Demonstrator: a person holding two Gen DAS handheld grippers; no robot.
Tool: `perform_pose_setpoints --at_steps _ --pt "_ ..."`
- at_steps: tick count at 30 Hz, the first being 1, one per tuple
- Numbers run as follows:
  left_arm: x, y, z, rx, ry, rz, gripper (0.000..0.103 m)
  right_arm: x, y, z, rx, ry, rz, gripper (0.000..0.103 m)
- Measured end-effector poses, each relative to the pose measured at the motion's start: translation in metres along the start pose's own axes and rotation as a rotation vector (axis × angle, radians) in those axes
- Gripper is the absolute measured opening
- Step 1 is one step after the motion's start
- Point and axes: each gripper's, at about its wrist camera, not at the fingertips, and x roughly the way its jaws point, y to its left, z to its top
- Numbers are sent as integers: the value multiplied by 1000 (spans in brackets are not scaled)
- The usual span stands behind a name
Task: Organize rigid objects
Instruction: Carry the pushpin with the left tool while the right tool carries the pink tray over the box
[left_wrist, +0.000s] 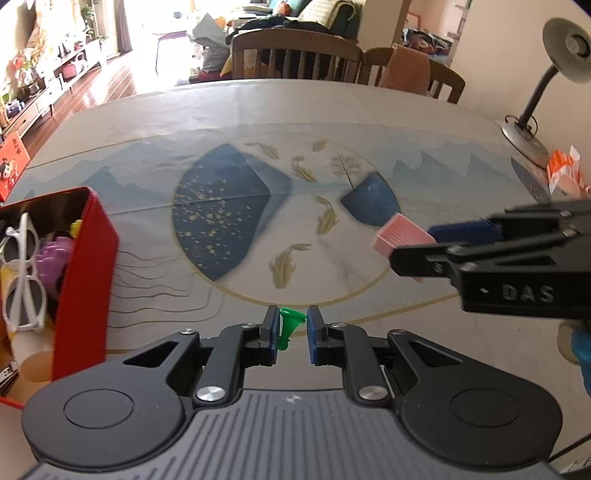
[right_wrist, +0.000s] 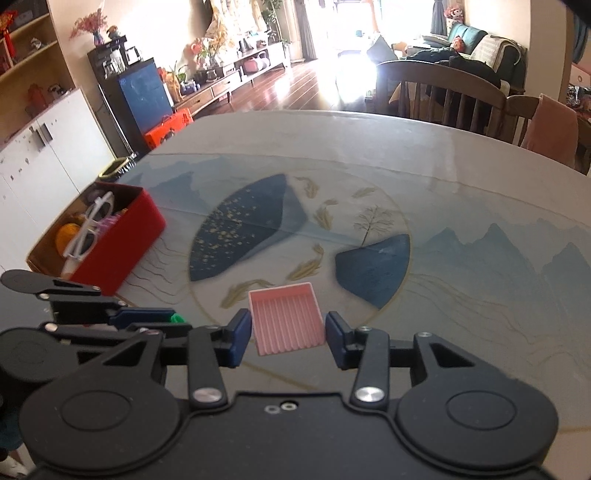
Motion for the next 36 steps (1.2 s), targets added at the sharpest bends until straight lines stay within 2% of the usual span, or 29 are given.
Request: perform_pose_setpoints --at_steps 9,20,36 --pt "-32 18 1 -30 -43 5 15 -27 29 -5 13 -31 8 43" --pt "-67 56 -2 -49 -80 -10 15 -46 82 1 4 -89 4 43" --pt "-94 156 -7 -87 -104 13 15 -17 173 23 -33 -108 14 43"
